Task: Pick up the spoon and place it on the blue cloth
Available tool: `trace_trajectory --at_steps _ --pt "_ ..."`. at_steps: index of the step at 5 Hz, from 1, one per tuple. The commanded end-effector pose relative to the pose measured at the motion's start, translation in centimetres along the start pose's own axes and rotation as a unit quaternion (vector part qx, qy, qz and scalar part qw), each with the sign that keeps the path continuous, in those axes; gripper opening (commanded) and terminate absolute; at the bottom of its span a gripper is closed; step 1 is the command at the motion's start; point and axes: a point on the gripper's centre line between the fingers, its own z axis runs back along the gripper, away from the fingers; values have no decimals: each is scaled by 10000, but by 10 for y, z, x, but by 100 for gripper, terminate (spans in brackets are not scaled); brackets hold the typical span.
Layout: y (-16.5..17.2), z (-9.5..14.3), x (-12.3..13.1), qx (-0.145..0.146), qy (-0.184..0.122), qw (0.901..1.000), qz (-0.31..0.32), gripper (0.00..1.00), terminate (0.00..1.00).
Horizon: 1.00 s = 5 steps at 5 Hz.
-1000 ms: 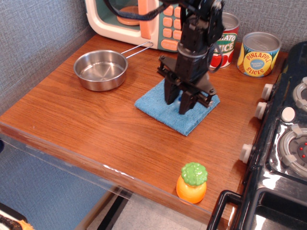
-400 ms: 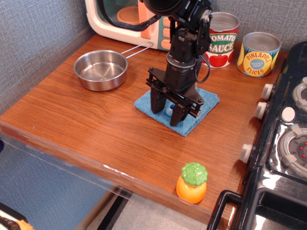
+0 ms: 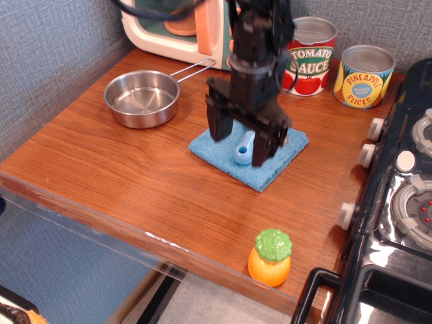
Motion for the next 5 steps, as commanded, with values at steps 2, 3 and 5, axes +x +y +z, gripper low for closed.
trace_trajectory --at_steps 2,3,5 --pt "3 53 -81 -193 -255 9992 230 100 0" --pt "4 46 -93 -199 -86 9992 348 100 0" --pt "4 46 -93 -199 -86 9992 348 100 100"
